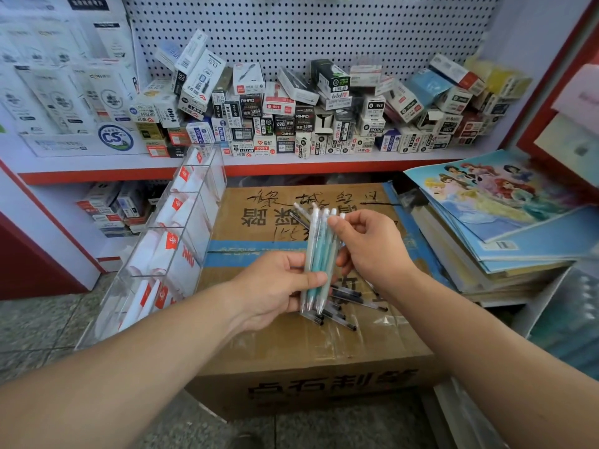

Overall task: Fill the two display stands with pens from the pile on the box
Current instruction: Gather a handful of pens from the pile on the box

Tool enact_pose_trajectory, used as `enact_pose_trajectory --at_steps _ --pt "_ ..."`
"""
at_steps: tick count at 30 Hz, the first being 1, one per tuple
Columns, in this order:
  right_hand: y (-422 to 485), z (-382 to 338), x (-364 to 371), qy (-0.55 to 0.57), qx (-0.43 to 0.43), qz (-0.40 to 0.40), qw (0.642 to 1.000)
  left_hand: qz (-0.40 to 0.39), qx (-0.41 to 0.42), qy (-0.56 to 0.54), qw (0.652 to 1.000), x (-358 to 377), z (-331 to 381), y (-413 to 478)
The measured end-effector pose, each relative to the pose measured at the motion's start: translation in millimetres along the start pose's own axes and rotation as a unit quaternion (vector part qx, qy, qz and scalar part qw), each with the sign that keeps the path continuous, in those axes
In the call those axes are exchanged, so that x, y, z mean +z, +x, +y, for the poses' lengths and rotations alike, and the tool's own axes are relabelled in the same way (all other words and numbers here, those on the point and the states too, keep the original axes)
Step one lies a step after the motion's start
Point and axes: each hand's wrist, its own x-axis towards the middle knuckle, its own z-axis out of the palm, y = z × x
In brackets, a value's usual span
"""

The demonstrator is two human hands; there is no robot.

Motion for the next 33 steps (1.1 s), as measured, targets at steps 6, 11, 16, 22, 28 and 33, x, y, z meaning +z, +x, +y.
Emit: enact_pose_trajectory --at_steps 6,11,16,22,28,33 --pt "0.5 0.4 3.7 0.009 -0.002 -0.023 1.000 0.021 -0.018 0.018 0.999 -3.7 -1.2 0.7" --pt "3.8 7.6 7.0 0.019 0.019 -0.075 0.997 0.026 -0.011 0.031 0.999 -7.1 -5.2 -0.3" --pt "4.7 7.2 7.0 0.029 0.027 -0.091 0.995 0.038 -0.013 0.018 0.999 -8.4 -7.0 0.5" --pt "12.0 10.2 -6.7 -0.023 0.035 -0.035 0.998 0.071 -0.001 0.016 0.997 -8.8 -5.8 2.9" --pt "35.3 42.3 -43.2 -0.238 0.025 0.060 0.969 0.127 0.021 0.019 0.992 -17.4 -9.4 8.6" --pt "38.2 51.4 -41.0 -0.320 0.029 0.027 0.946 0.142 0.025 0.018 0.989 -19.6 -10.8 12.2"
